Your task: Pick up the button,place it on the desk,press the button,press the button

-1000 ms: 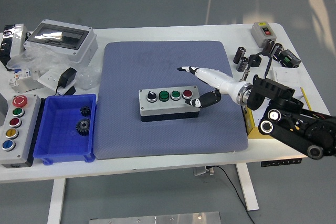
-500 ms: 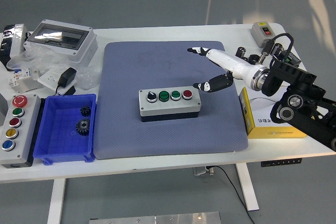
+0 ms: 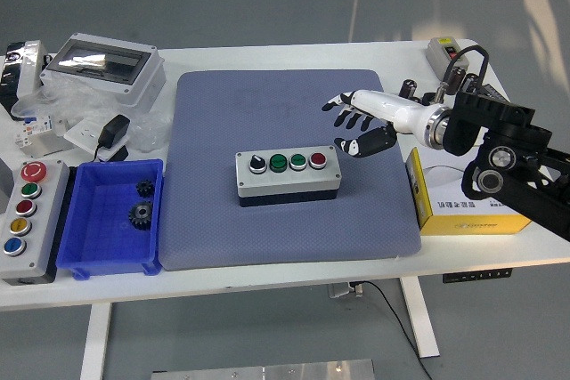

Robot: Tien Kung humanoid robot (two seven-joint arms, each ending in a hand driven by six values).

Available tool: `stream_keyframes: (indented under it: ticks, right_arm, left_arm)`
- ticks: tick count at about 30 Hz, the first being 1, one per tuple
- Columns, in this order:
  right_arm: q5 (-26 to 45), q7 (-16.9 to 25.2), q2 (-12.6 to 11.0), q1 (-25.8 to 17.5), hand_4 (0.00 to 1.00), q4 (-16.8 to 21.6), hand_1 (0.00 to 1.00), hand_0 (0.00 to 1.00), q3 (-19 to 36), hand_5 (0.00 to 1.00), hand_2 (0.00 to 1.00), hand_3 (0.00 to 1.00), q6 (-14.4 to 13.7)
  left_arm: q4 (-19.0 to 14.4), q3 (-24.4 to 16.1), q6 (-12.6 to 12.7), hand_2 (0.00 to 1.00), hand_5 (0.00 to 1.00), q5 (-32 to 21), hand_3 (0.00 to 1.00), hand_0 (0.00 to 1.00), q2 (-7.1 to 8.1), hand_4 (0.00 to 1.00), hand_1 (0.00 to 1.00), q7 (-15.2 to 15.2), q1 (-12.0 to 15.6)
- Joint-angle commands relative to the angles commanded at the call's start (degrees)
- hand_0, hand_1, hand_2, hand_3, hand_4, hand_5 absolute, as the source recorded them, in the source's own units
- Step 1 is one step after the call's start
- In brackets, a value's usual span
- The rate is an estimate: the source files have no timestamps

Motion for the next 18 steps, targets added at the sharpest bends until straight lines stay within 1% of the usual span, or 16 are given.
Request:
stream_keyframes:
  ticks: [1, 2, 7, 8, 13, 14, 18]
  right_arm:
    - [0.09, -0.35, 0.10, 0.11, 0.385, 0.07, 0.334, 0.183, -0.07, 0.134, 0.432, 0.775, 0.38]
    - [0.16, -0.68, 0.19, 0.22, 0.250, 0.18, 0.157, 0.044, -0.15, 0.002, 0.222, 0.777, 0.79]
    - [0.56, -1.31, 0.70, 0.81, 0.250, 0.47, 0.157, 0.044, -0.72, 0.002, 0.222, 0.777, 1.69]
    - [0.56, -1.37, 0.87, 0.96, 0.265, 0.53, 0.089, 0.002, -0.96, 0.002, 0.188, 0.777, 1.74]
    - [0.75, -1.42, 1.46, 1.39, 0.265, 0.77, 0.089, 0.002, -2.28, 0.002, 0.188, 0.777, 1.82]
    - [0.81, -1.42, 1.65, 1.50, 0.263, 0.69, 0.068, 0.002, -2.72, 0.006, 0.183, 0.774, 1.78]
    - [0.41, -1.45, 2.47, 1.72, 0.263, -0.05, 0.068, 0.002, -4.33, 0.006, 0.183, 0.774, 1.25]
  left_arm:
    - [0.00, -0.02, 0.00, 0.549, 0.249, 0.00, 0.602, 0.609, 0.00, 0.580, 0.583, 0.01, 0.00]
    - [0.00, -0.07, 0.01, 0.549, 0.249, 0.05, 0.602, 0.610, -0.01, 0.580, 0.582, 0.03, 0.00]
    - [0.00, -0.08, 0.03, 0.549, 0.249, 0.02, 0.602, 0.610, -0.05, 0.580, 0.582, 0.13, 0.01]
    - [0.00, -0.09, 0.02, 0.548, 0.249, 0.03, 0.602, 0.609, -0.06, 0.579, 0.583, 0.15, 0.00]
    - [0.00, -0.07, 0.02, 0.548, 0.249, -0.02, 0.602, 0.609, -0.10, 0.579, 0.583, 0.17, -0.04]
    - [0.00, -0.07, 0.02, 0.548, 0.248, -0.03, 0.603, 0.609, -0.10, 0.581, 0.583, 0.18, -0.05]
    - [0.00, -0.08, -0.01, 0.548, 0.248, 0.02, 0.603, 0.609, -0.13, 0.581, 0.583, 0.19, -0.13]
